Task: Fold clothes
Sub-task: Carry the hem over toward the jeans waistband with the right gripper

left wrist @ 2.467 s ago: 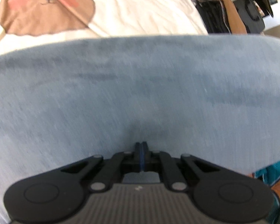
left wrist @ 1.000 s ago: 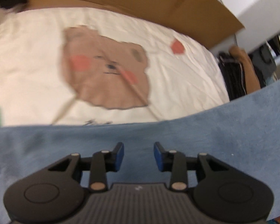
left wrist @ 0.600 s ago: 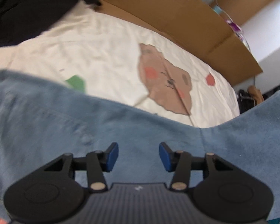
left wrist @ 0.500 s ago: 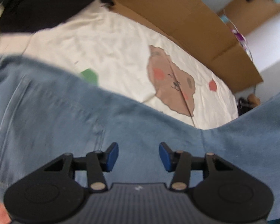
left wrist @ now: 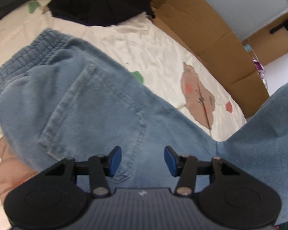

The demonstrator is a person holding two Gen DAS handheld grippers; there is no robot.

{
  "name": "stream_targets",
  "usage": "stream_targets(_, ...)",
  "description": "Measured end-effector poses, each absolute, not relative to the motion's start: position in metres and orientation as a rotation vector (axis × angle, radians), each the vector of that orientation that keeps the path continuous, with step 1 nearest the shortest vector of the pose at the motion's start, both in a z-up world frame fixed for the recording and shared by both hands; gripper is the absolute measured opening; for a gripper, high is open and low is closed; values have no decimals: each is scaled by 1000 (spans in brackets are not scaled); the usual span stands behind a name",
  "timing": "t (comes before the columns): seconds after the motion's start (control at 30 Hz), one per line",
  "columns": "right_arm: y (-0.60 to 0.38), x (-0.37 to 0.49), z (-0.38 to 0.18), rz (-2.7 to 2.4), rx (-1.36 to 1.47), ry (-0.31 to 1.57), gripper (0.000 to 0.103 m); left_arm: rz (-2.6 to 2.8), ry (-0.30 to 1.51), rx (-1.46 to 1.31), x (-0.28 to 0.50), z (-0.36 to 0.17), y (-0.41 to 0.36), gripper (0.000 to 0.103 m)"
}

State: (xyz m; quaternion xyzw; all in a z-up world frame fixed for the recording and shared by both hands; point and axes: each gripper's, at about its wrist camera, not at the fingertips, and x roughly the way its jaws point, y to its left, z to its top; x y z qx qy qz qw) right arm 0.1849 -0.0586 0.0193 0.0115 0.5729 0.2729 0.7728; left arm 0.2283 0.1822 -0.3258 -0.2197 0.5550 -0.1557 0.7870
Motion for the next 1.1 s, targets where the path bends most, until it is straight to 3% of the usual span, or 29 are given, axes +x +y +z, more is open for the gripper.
stream_targets(0.6, 55, 232, -95, 668, -60, 1343, 9, -219, 1172, -591, 198, -322, 237, 54)
stream_targets(1.1, 109, 263, -137, 587, -47, 1355, 9, -119, 1128, -650, 190, -322, 271, 54)
